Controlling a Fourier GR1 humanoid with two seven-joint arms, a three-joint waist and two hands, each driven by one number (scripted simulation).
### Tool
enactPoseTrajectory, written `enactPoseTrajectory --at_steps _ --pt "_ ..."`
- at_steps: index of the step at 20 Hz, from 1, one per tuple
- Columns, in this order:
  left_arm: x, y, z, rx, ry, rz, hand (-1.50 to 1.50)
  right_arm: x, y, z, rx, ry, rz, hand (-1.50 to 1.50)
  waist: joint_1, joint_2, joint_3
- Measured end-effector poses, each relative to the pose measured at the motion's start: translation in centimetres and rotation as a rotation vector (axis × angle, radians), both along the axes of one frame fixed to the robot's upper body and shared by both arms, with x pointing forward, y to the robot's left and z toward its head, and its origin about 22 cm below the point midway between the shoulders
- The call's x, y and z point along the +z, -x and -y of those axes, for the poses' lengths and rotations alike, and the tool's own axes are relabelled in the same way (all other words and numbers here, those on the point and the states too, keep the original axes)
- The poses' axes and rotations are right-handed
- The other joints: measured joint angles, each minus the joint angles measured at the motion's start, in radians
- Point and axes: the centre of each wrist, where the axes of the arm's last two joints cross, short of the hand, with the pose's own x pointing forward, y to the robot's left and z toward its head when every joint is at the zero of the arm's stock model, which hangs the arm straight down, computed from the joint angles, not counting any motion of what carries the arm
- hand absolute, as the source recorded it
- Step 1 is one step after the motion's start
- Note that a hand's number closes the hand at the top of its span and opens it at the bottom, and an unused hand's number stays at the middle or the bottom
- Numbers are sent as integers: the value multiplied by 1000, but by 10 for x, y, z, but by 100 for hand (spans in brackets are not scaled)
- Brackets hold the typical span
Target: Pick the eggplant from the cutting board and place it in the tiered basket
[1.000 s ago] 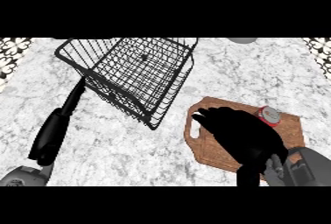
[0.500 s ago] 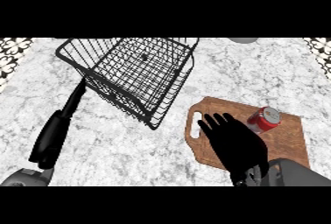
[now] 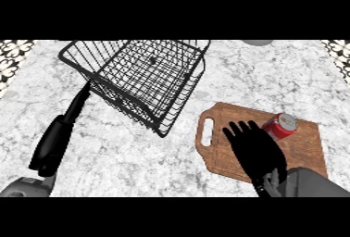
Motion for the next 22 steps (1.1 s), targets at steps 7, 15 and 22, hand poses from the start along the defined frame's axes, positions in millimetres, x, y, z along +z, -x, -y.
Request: enactPoseTrajectory --at_steps 7,15,22 --pt "3 -3 -3 1 -2 -5 0 -5 -4 11 -27 53 -12 -150 -1 0 0" --pt "4 -2 -1 -1 8 -1 0 -4 -12 24 -61 47 111 -150 1 0 0" --pt "1 -2 0 1 -1 -2 0 -10 -22 33 -91 35 100 -150 2 1 0"
